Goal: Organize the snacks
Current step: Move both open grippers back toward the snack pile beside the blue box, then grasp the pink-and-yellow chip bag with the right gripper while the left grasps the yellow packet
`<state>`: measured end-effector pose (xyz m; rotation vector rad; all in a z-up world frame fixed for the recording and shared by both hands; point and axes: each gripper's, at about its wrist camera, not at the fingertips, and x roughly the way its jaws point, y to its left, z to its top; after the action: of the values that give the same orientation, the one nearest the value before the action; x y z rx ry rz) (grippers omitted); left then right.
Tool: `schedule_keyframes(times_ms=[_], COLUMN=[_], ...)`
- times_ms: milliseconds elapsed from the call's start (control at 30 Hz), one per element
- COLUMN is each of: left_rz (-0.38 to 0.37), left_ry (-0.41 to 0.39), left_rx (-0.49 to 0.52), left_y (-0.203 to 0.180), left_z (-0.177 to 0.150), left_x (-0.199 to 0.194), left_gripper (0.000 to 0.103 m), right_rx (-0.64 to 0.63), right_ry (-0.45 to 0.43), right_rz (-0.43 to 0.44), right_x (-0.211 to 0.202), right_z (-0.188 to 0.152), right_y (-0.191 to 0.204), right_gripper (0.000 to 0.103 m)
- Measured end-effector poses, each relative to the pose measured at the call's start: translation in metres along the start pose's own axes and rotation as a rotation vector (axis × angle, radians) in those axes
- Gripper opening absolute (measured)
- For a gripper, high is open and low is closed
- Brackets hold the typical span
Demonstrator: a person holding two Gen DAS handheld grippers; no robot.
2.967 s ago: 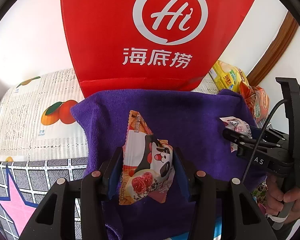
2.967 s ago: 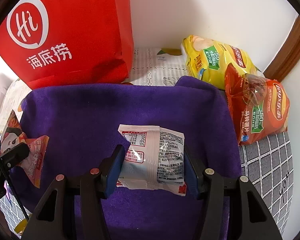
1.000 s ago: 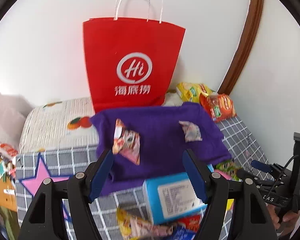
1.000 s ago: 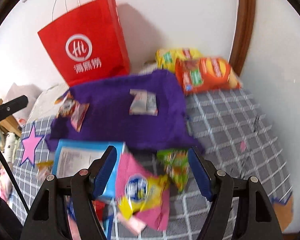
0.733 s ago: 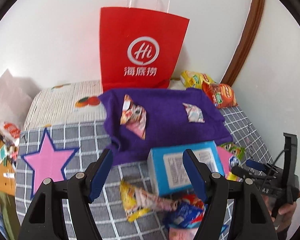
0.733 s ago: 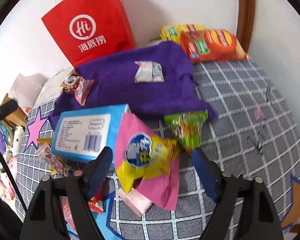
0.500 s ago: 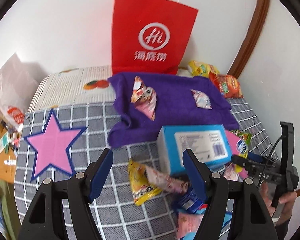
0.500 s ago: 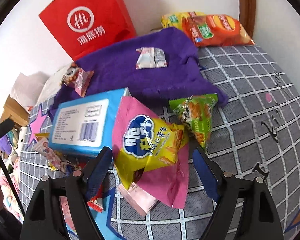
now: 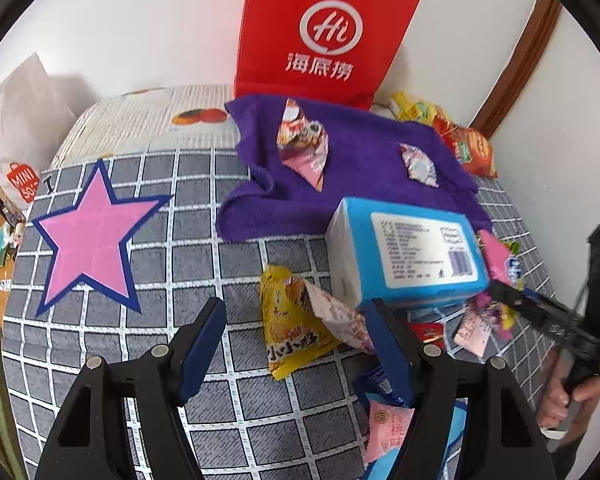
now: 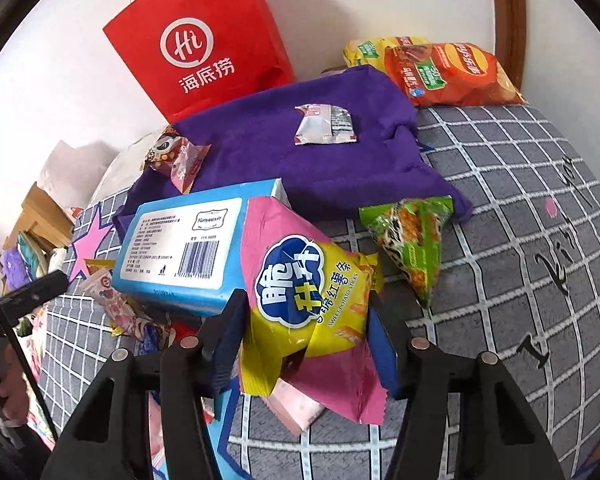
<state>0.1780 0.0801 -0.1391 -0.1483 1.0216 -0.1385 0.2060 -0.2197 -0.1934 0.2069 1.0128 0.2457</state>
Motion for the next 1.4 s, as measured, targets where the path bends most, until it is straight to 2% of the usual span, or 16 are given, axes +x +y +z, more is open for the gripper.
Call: schedule_keyframes(times_ms=[300, 467, 600, 767, 800, 833, 867, 967, 1400], left_rz=[0.032, 0.023, 0.053, 0.017, 0.004, -0.013, -0.026, -0.025, 0.029], left_ry=[0.048, 0.062, 0.057, 0.057, 0.055, 0.053, 0.055, 0.045, -0.053], left_rx=[-0.023, 0.0, 0.039, 0.03, 0.03, 0.033, 0.034, 0.05, 0.057], left_y=[0.021, 0.014, 0.004, 0.005, 0.006, 0.006, 0.006, 0.004, 0.012], left_z=[-0.017, -0.015, -0.01, -0.008, -0.009, -0.01, -0.01, -0.012, -0.012], left_x=[0.022, 0.04, 0.056, 0.067, 0.067, 0.067, 0.066, 0.061, 0.002], left_gripper=[0.069, 0.069, 0.069, 0.068, 0.061, 0.056, 0.046, 0.039, 0.039], right_rx=[0.004, 0.003, 0.007, 0.012, 0.014, 0.015, 0.016, 0.02, -0.023], right_ry=[-0.048, -0.057, -0.048, -0.034, -0.032, -0.032, -0.032, -0.034, -0.093], right_rz=[0.0, -0.005, -0.009, -0.033, -0.036, -0.038, -0.038, -0.042, -0.057], right_x=[-0.027, -0.029, -0.03, -0.031, -0.031, -0.031, -0.031, -0.032, -0.06], right_z=[-0.008, -0.011, -0.015, -0.019, -0.019, -0.019, -0.019, -0.018, -0.007], right_y=[-0.003, -0.003, -0.004, -0.007, -0.008, -0.008, -0.008, -0.008, 0.015], right_gripper=[0.056, 0.056, 0.056, 0.056, 0.056, 0.056, 0.056, 0.056, 0.056])
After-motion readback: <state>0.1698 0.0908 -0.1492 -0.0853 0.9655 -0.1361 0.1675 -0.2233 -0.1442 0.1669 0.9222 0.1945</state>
